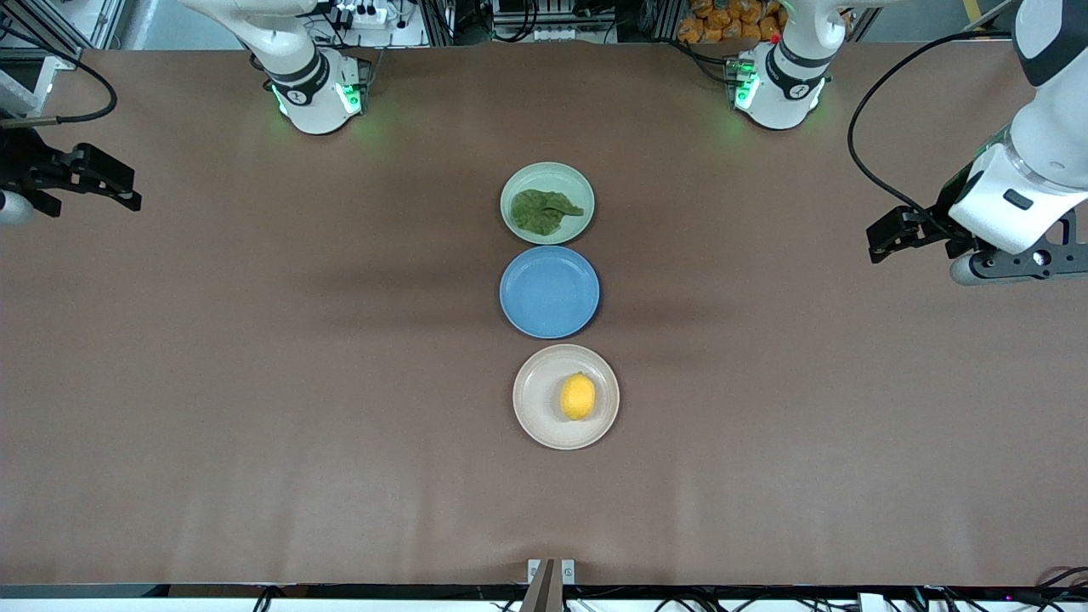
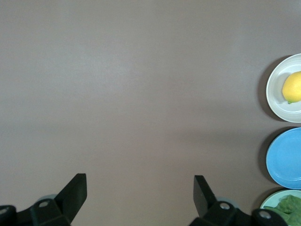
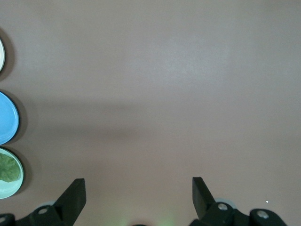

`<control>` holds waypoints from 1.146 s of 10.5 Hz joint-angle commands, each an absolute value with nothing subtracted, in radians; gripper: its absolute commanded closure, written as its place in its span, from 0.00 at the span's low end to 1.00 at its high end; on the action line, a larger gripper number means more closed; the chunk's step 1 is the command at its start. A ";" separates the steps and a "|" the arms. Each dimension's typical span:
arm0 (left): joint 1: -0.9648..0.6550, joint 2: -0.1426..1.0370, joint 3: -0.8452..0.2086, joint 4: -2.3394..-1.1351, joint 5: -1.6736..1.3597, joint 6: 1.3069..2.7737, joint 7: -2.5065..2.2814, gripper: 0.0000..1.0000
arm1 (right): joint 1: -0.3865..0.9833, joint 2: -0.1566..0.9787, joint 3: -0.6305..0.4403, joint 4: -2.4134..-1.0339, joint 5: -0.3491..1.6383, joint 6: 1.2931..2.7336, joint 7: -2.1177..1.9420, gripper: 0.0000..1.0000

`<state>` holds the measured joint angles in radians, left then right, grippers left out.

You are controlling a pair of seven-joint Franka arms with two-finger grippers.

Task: Pick lemon and lettuce from plates
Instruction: 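Move the left gripper from rest toward the cream plate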

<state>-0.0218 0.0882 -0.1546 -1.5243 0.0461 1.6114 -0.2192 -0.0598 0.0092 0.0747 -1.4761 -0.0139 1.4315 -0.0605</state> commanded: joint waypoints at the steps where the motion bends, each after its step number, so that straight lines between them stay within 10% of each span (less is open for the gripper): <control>1: -0.014 0.081 -0.158 -1.528 0.029 1.614 -0.206 0.00 | -0.061 -0.005 0.072 -1.489 -0.020 1.439 -0.069 0.00; 12: -0.049 0.123 -0.166 -1.520 -0.061 1.638 -0.236 0.00 | -0.066 -0.006 0.069 -1.491 -0.020 1.431 -0.071 0.00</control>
